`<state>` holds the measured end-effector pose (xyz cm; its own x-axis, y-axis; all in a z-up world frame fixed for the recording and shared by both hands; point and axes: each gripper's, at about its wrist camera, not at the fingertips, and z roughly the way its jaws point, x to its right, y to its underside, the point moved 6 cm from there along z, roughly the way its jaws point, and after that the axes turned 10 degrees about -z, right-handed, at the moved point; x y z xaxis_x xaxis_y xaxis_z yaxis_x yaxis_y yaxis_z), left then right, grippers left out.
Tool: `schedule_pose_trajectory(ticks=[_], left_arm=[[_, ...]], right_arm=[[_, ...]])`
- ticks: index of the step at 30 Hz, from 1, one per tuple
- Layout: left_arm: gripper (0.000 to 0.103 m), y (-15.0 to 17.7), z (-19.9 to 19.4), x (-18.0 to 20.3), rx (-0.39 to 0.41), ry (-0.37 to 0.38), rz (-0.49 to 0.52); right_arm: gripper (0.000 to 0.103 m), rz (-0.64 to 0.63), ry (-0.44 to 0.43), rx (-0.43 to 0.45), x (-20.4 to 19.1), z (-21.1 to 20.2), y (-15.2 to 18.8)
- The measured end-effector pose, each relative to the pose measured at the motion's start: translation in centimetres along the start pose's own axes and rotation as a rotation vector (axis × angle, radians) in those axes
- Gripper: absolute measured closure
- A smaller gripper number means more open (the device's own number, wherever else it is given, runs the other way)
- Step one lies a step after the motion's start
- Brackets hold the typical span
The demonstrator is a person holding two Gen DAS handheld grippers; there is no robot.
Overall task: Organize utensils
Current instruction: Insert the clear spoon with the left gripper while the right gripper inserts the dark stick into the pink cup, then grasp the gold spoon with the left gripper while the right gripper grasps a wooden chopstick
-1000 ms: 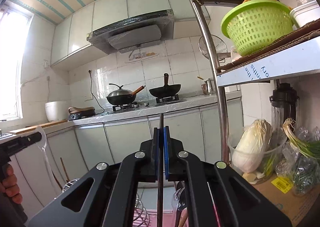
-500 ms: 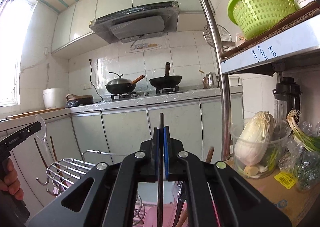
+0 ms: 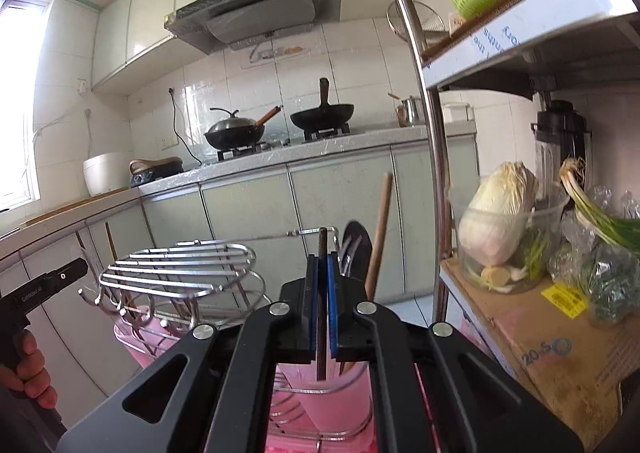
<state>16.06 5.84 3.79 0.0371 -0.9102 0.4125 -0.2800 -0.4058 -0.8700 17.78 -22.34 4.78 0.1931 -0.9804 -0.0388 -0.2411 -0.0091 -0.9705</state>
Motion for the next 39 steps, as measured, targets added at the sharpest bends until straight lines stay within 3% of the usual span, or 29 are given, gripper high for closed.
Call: schedule_pose_trajectory(ticks=[9,11,13,14,17,23,27,33,39], left_arm=[[0.098,0.6,1.1,-1.8,-0.078,-0.010,-0.076],[0.093,0.7,1.1,-1.8,-0.090,-0.006,-0.078],[0.083,0.7,1.0,-1.7,-0.099,-0.008,-0.069],[0.075,0.7,0.9,-1.5,-0.100,-0.003,-0.066],[0.066,0.7,0.2,-1.3,-0.090,-0.001,-0.055],[0.062,0.6,-1.6,-0.9,-0.101,0.027,-0.051],[0.061,0.9,-3.0,-0.8,-0.127,0.044,-0.057],[0.061,2.8,-4.6,-0.6,-0.217,0.060,-0.039],[0.061,7.8,-4.0,-0.2,-0.430,0.104,-0.044]], right_arm=[[0.097,0.053,-0.029,-0.098,0.7,0.9,1.3],[0.087,0.063,-0.035,-0.109,0.8,0.7,1.5],[0.063,0.074,-0.035,-0.106,0.9,0.3,1.5],[0.061,0.077,-0.036,-0.101,1.0,0.1,1.4],[0.060,0.071,-0.038,-0.100,0.9,-0.7,1.3],[0.058,0.075,-0.045,-0.117,0.7,-2.7,1.6],[0.050,0.073,-0.051,-0.136,0.2,-4.3,2.5],[0.050,0.085,-0.078,-0.218,-0.6,-5.4,5.1],[0.050,0.088,-0.105,-0.350,-1.7,-5.5,8.9]])
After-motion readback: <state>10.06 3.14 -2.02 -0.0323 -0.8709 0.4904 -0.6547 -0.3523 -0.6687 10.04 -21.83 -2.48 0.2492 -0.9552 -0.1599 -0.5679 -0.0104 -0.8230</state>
